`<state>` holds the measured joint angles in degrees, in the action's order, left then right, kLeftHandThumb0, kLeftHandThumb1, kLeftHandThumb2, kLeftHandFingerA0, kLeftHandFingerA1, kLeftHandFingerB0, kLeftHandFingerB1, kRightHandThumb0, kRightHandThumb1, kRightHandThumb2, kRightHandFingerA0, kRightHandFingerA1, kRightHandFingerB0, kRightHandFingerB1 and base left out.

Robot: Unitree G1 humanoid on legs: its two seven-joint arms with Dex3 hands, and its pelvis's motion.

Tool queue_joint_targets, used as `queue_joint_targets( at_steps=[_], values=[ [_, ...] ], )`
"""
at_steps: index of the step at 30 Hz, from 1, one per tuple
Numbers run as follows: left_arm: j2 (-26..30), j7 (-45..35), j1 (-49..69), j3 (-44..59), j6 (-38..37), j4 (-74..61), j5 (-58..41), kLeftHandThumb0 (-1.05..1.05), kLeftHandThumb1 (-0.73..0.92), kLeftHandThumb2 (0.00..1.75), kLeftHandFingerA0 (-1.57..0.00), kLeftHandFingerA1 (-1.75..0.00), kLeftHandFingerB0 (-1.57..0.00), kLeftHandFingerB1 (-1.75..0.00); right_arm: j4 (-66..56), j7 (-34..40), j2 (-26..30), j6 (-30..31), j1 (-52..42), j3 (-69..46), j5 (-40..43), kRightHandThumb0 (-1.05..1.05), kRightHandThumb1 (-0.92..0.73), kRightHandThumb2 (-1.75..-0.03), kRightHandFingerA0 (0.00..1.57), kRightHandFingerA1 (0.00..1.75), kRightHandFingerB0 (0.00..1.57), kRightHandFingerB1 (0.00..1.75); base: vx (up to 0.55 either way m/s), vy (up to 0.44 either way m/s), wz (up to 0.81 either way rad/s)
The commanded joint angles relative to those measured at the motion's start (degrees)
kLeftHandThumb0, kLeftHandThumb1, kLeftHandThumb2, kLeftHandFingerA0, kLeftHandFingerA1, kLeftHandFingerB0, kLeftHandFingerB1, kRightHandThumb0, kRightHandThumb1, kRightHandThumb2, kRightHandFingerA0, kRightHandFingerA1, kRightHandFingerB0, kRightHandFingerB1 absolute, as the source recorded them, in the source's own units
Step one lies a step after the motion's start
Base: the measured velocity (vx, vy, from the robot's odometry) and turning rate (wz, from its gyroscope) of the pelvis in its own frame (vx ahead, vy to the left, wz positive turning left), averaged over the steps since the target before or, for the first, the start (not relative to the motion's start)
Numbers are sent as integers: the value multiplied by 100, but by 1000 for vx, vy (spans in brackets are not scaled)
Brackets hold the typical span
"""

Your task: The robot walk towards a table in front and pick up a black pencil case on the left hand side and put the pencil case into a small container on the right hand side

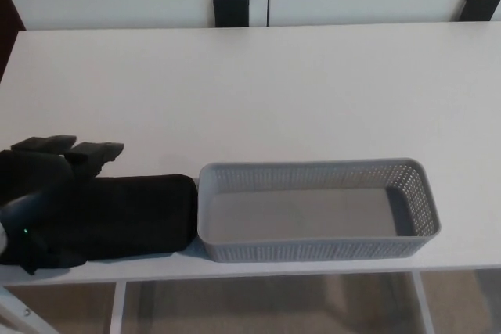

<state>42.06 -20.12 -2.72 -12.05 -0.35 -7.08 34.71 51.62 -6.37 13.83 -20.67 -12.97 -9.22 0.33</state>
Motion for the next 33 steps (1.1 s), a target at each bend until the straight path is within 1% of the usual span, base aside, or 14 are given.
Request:
queue_joint_targets(
  at_steps=[1,12,13,15,16,17,18,19,20,22,25,27,30,33],
  values=[
    [-52,-259,-126,-175,249,203,256,-56,33,76,0,-17,0,-19,-35,28,86,16,-9,-64,45,-26,-66,-59,64,48,49,41,0,0,0],
    [-259,-334,-469,-582,354,961,482,-59,35,78,0,-25,0,-18,-152,147,101,24,11,-23,-67,-23,-65,-59,65,48,50,42,0,0,0],
    [-299,-308,-520,-641,327,1101,488,-53,49,56,-26,-34,-1,-18,-203,172,104,70,-4,-11,-85,-23,-65,-59,65,48,50,41,0,0,0],
    [-334,-171,-561,-663,129,1288,423,-46,53,56,-46,-42,-3,-24,-303,200,112,130,-42,13,-113,-23,-66,-59,65,48,50,41,0,0,0],
    [-453,49,-568,-655,8,1497,356,-25,79,64,-76,-100,-35,-33,-445,345,137,187,-97,81,-256,-23,-65,-59,65,47,51,41,0,0,0],
    [-477,128,-570,-645,-46,1562,344,-21,84,65,-79,-109,-56,-39,-503,379,135,214,-119,101,-285,-23,-65,-59,65,47,51,41,0,0,0],
    [-493,212,-569,-631,-107,1620,336,-21,84,65,-79,-109,-56,-39,-559,407,130,240,-140,121,-305,-23,-65,-59,65,47,51,41,0,0,0],
    [-553,327,-573,-633,-98,1676,363,-17,87,71,-80,-123,-79,-53,-638,412,132,321,-146,122,-297,-22,-66,-59,65,47,50,41,0,0,0],
    [-597,549,-524,-599,-193,1710,365,-22,86,78,-64,-154,-73,-86,-666,410,126,361,-148,117,-276,-23,-65,-59,66,48,51,42,0,0,0],
    [-691,1136,-404,-518,-460,1801,393,-23,88,70,-65,-159,-67,-100,-718,426,117,407,-162,119,-272,-22,-65,-59,66,48,51,42,0,0,0],
    [-767,1414,-426,-437,-588,1838,396,-25,87,66,-68,-156,-75,-66,-757,403,138,528,-63,92,-250,-23,-66,-59,64,48,50,41,0,0,0],
    [-777,1447,-415,-382,-587,1806,360,-21,92,63,-62,-158,-48,-122,-829,419,140,576,-79,105,-281,-23,-66,-60,64,47,50,41,0,0,0],
    [-778,1492,-404,-275,-727,1833,219,-20,89,63,-62,-157,-63,-98,-868,387,171,627,-86,105,-282,-22,-66,-59,64,47,50,41,0,0,0],
    [-766,1572,-313,-116,-801,1730,124,-16,87,61,-60,-162,-62,-106,-905,412,169,648,-103,107,-293,-23,-65,-59,64,47,50,41,0,0,0]
  ],
)
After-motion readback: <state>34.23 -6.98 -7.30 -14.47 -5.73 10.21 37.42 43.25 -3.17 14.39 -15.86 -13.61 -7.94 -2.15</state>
